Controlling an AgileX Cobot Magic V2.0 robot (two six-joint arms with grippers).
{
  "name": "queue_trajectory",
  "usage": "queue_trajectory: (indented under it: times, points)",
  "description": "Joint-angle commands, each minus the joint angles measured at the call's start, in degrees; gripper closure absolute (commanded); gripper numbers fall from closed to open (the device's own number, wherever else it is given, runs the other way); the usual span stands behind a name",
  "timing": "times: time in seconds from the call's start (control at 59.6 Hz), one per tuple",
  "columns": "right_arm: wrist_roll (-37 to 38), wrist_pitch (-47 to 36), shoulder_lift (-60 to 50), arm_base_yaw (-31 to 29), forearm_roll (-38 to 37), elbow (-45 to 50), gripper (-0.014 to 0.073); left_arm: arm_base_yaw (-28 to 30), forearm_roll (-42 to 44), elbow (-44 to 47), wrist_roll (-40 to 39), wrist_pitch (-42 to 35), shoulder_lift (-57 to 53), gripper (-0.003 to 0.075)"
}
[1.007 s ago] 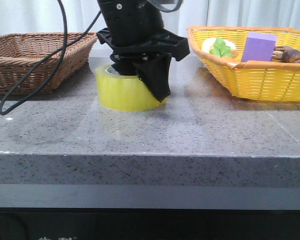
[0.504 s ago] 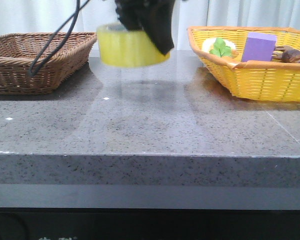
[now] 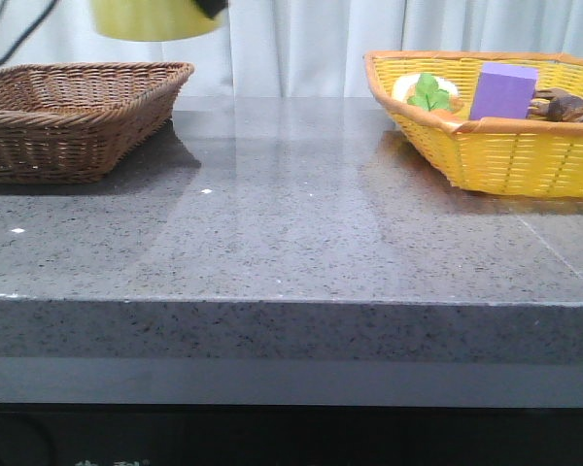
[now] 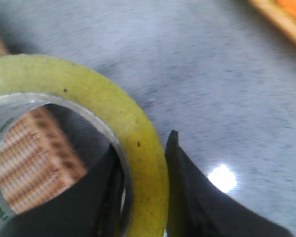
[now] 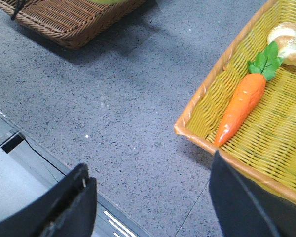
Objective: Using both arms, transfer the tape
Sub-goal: 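Lift the tape roll with the left gripper and carry it over the brown basket, then lower the tape roll into the brown basket and open the left gripper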
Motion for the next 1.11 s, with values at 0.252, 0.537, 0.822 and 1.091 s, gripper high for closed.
queue_trajectory:
  times: [0.252, 0.537, 0.822, 1.091]
  points:
    - [-0.35, -3.9, -0.21, -0.25, 0.08, -1.32, 0.0085, 10.85, 0.5, -2.21, -0.35, -1.69, -1.59, 0.0627]
    - [-0.35, -3.9, -0.21, -0.25, 0.08, -1.32, 0.0085, 14.14, 0.39, -2.21, -0.35, -1.71, 3.35, 0.0627]
    - [-0.35, -3.9, -0.21, -0.25, 0.08, -1.32, 0.0085, 14.12, 0.39, -2.21, -0.67, -2.41, 7.74, 0.0603]
    - [-0.35, -3.9, -0.21, -0.25, 0.08, -1.32, 0.0085, 14.02, 0.39, -2.21, -1.02, -1.62, 7.83, 0.0335]
